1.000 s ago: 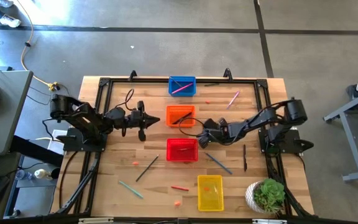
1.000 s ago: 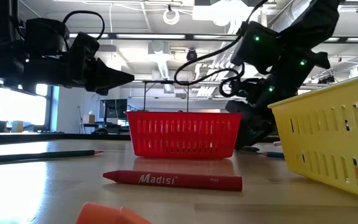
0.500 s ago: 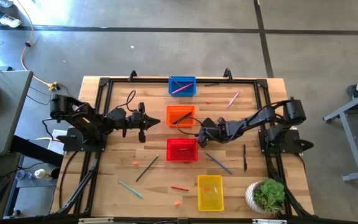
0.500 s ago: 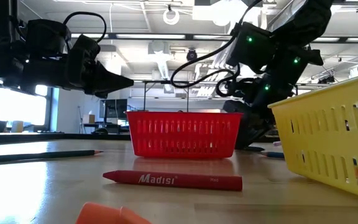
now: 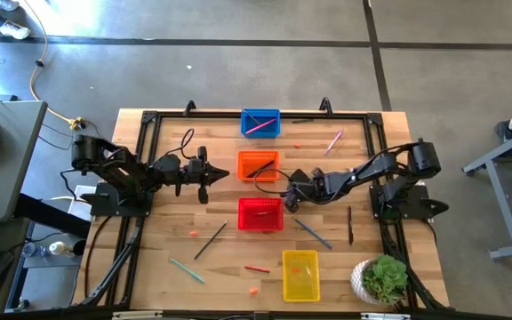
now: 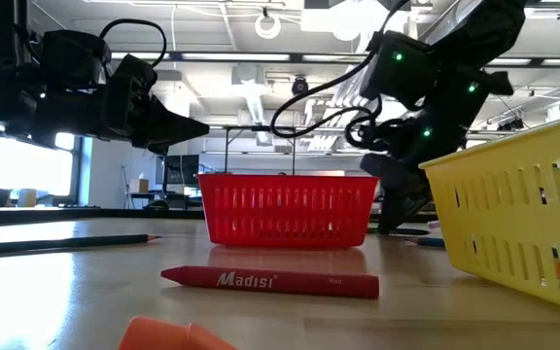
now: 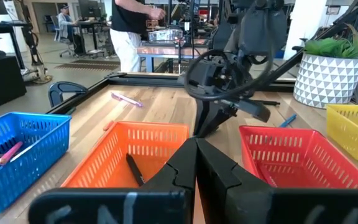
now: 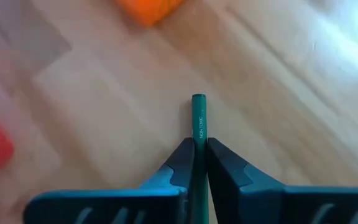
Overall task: Sort crayons/erasers/pens/pencils in bins
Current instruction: Put the green crayon into the red bin
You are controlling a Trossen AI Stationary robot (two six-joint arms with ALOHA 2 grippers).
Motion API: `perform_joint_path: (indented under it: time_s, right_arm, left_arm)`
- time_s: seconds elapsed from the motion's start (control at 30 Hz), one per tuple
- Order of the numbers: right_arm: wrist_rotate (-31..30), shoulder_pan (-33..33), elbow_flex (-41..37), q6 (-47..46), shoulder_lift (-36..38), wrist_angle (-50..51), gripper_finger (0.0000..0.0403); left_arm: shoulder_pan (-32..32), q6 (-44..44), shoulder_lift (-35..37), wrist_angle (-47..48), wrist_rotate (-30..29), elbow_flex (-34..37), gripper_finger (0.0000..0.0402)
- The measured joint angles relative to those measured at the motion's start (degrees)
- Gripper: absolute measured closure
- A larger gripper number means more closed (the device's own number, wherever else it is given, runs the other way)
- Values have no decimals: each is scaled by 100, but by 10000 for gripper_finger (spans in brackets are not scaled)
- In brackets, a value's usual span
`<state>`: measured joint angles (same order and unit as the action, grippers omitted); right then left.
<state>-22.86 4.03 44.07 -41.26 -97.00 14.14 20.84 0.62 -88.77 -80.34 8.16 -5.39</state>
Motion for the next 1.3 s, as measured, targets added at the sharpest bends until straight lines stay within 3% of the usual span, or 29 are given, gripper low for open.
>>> perform_joint_path:
  time_s: [0.6,0.8,1.03,1.3]
  right_arm:
    - [-65,654,-2,35,1442,486,384]
    - [-69,1039,0,311,1742,-140,384]
    - [-9,1264,17,1181,1478,-2028,384]
    - [222,1050,1179,1893,199,-1691,384]
  left_arm:
    - [0,0,-2,-2,0,0,401]
    - [0,2,-2,-4,0,0,401]
    - [0,17,-2,-15,-7,0,401]
    - [1,20,-2,-15,-31,0,401]
